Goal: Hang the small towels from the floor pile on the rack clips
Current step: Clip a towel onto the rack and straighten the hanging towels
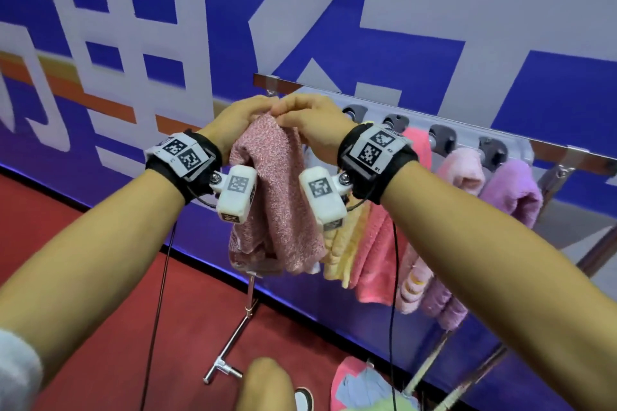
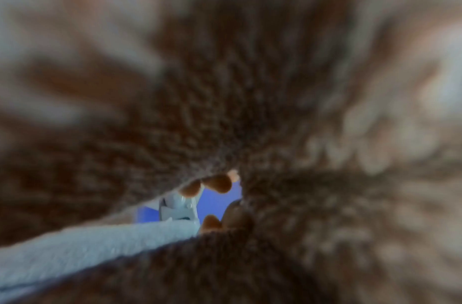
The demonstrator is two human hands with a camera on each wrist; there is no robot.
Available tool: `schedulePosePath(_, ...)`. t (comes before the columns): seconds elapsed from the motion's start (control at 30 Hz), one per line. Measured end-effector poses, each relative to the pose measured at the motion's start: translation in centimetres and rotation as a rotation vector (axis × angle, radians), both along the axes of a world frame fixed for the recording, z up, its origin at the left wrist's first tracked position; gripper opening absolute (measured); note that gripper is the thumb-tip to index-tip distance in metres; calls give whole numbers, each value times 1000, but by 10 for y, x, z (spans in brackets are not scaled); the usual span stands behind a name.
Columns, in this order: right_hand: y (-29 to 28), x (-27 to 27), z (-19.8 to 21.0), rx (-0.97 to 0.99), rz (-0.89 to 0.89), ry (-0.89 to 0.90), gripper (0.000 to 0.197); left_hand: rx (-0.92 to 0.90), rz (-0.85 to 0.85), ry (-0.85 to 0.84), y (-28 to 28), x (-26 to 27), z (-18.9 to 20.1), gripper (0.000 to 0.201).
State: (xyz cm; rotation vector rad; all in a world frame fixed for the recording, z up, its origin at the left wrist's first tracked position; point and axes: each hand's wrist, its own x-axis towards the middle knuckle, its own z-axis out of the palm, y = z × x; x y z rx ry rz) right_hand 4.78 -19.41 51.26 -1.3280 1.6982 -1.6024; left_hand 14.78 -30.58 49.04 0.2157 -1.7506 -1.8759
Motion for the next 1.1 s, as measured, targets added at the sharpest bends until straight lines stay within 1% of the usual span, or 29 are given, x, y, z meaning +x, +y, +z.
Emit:
schedulePosePath(0.07,-17,2,3,-1,24,-53,29,100,-68,12,-11,4,1,28)
schedulePosePath(0.1,-24,2,5,-6,34,-95,28,118,-57,28,-18,6,0,31)
schedulePosePath(0.17,-36,0,9,-23,32,-177,25,116,2,98,-32,10,-4,35)
schedulePosePath(0.27,-51,-4,17,-88,0,-298,22,168,-27,245,-49,13,-17,38)
schedulePosePath(0.33,-59,-9,22,-131,-12,-371,20,213,-9,329,-58,12,-25,37)
schedulePosePath(0.4,-66,-14,26,-142,0,-404,22,168,3,372,-67,8,-29,47)
schedulePosePath(0.43,-69,-16,27,-137,11,-399,22,82,62,359,-70,5,-30,52)
schedulePosePath(0.47,-72,-18,28,-119,18,-377,25,-45,170,311,-73,1,-31,53)
schedulePosePath(0.53,-77,-24,30,-80,2,-295,30,-323,433,183,-76,-11,-34,49)
schedulePosePath(0.57,-79,-29,31,-67,-22,-233,28,-408,558,139,-75,-18,-34,46)
schedulePosePath(0.6,-80,-35,32,-56,-48,-159,27,-428,640,134,-74,-24,-35,42)
schedulePosePath(0.63,-79,-42,34,-43,-76,-80,27,-415,677,163,-74,-30,-34,39)
schedulePosePath(0.7,-73,-54,38,-5,-129,52,29,-374,668,218,-74,-43,-34,43)
schedulePosePath(0.73,-69,-59,41,12,-149,85,29,-373,652,230,-73,-50,-33,48)
schedulePosePath(0.8,-61,-69,42,26,-177,96,31,-400,628,238,-69,-62,-33,55)
schedulePosePath(0.87,-58,-79,39,17,-208,140,33,-402,629,233,-66,-73,-32,54)
schedulePosePath(0.9,-57,-83,36,33,-233,196,34,-396,647,216,-68,-77,-33,52)
schedulePosePath(1.0,-59,-84,28,216,-297,471,29,-397,706,135,-71,-81,-40,47)
schedulePosePath(1.03,-61,-83,25,289,-314,580,25,-415,696,96,-73,-80,-44,46)
schedulePosePath(1.1,-63,-79,20,421,-366,765,22,-450,615,18,-74,-80,-52,49)
